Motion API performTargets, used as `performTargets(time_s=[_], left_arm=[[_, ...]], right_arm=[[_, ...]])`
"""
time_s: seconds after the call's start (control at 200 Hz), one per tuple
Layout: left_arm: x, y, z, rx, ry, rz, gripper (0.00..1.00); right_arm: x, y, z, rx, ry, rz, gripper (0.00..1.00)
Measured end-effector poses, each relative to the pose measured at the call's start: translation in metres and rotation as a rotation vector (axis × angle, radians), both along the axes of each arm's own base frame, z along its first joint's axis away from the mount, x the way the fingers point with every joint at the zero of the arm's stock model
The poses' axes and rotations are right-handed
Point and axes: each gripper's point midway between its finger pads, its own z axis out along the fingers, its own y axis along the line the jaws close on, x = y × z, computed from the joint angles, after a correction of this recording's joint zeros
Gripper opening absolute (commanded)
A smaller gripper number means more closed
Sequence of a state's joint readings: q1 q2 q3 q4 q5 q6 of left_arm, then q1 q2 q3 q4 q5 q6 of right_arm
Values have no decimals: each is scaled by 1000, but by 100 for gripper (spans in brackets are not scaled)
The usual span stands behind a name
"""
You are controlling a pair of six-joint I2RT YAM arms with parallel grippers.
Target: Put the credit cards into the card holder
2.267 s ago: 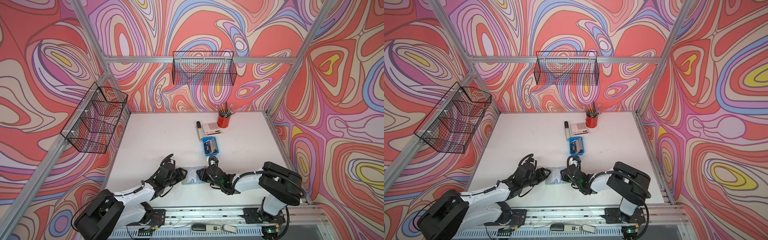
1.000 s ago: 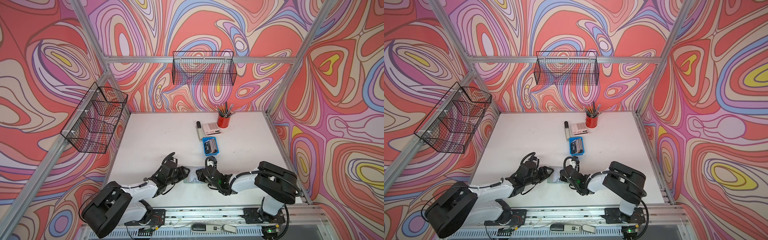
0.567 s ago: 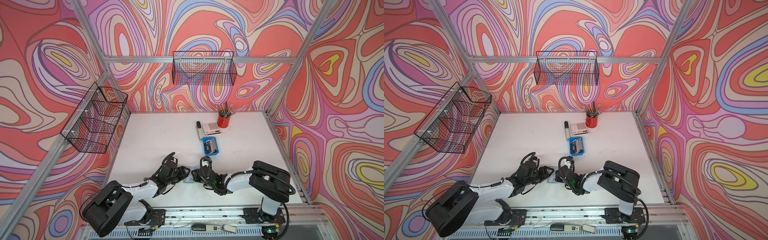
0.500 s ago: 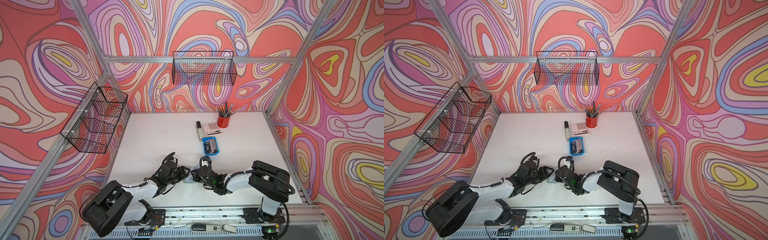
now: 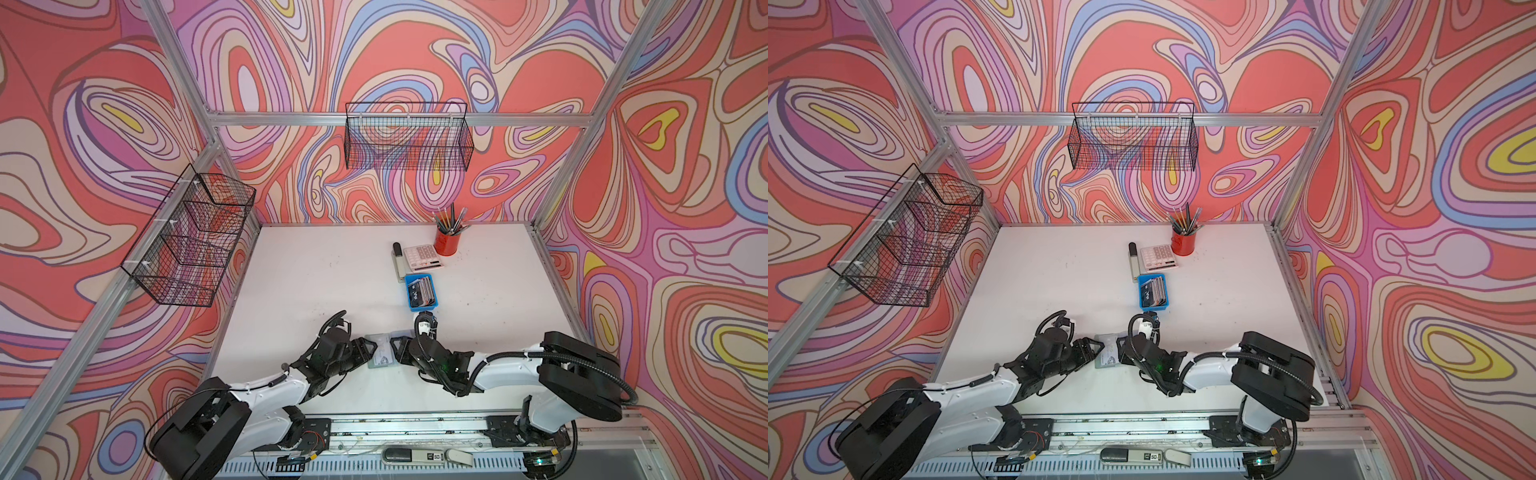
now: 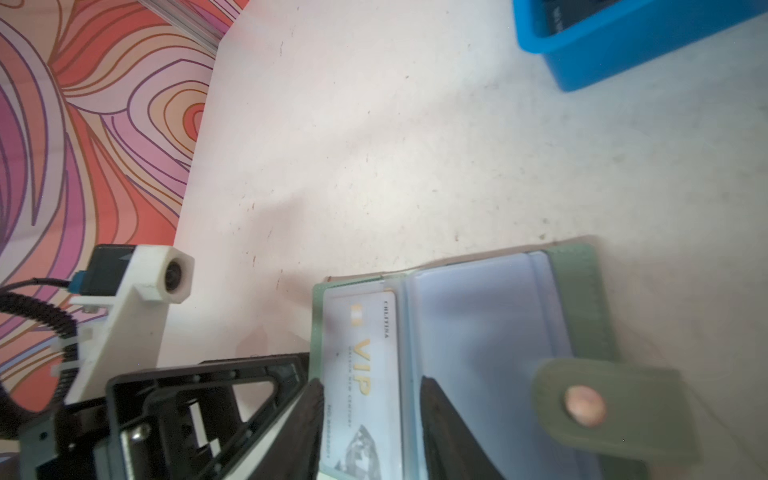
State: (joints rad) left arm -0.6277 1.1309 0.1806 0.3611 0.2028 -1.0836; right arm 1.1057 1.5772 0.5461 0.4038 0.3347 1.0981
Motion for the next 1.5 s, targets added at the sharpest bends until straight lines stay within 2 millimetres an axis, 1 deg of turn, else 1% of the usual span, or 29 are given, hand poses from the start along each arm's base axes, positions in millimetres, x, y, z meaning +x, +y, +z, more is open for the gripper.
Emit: performTargets(time_s=[0.08,0.19,0.386,0.511,0.656,0.781,0.982,1.062,1.147,1.277,1.497], left_arm=[[0,6,0,45,-25,-3,57],[2,16,0,130,-51,-7,56],[1,27,1,193,-73,3,57],[0,29,-1,200,-66,5,56],[-1,26,-3,196,-58,-11,56],[1,20,-3,184,-57,-28,56],[8,4,-3,145,-50,-67,54],[11,-4,-3,124,-52,-84,54],[13,-10,-3,107,-54,-99,54],[15,-12,-3,99,-57,-103,54],[15,-12,-2,97,-58,-104,54]], right_arm=[[-3,-11,-14,-46,17,-12,41],[-4,-15,-24,-77,28,-15,41],[-1,-12,-24,-89,23,-20,42],[0,-12,-25,-92,19,-26,42],[5,-5,-25,-88,10,-35,41],[6,-1,-25,-86,4,-36,39],[4,1,-26,-87,6,-29,33],[2,5,-27,-83,7,-19,30],[0,9,-27,-81,9,-7,30],[-4,15,-26,-77,12,13,30],[-5,13,-23,-102,12,20,30]])
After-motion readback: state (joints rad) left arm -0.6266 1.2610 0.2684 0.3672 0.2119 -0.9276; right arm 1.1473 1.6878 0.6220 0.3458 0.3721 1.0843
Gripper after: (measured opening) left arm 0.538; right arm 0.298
